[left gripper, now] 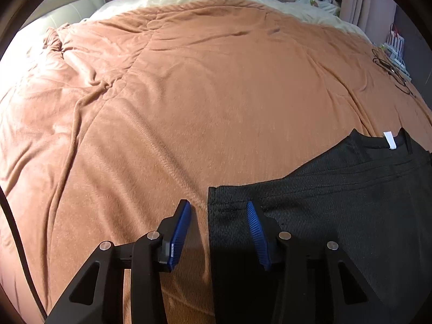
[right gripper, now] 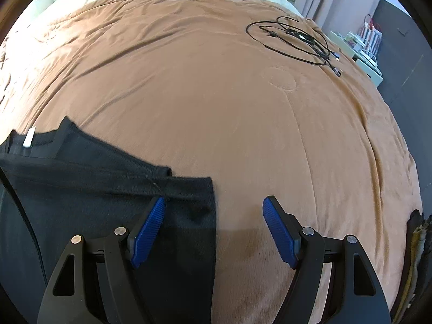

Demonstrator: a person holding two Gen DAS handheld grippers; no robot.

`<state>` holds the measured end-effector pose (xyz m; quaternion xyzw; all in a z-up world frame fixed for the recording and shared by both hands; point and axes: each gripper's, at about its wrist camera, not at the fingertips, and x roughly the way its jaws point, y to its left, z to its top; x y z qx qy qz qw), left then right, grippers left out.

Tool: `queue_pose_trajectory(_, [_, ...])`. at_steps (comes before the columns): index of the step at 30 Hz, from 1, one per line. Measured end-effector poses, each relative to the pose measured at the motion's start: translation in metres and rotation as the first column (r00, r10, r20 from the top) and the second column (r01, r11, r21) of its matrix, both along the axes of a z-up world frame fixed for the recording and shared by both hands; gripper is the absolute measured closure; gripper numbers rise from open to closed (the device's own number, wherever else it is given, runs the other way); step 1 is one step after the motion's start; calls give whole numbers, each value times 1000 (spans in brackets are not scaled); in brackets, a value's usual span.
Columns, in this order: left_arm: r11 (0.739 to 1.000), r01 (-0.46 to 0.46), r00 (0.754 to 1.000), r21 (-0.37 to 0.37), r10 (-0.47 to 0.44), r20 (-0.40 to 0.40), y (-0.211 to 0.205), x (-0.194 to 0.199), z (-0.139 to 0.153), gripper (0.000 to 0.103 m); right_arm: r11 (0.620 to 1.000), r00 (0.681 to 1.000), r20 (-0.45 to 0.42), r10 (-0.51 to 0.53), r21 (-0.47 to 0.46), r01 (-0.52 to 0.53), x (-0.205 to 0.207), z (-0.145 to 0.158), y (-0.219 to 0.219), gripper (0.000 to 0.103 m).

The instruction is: Fold small clothes

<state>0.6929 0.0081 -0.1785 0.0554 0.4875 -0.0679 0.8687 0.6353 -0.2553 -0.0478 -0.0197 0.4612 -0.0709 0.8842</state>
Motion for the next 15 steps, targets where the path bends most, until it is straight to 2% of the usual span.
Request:
queue_pose_trajectory(6, [998,18,1000,-52,-19,-21,7,-5,6,57,1000,1000,2,21,17,-21,-11,4,-2,30])
queue_pose_trajectory(10, [995,44,999,-89,-46,-22,11,-8,13,57,995,998,33,47,82,-50,-32,19,-12,30])
queue_pose_trajectory(15, [994,40,998,-98,-44,-37,9,-6,13,72,993,998,45,40,111,-44,-38,24,-31,30])
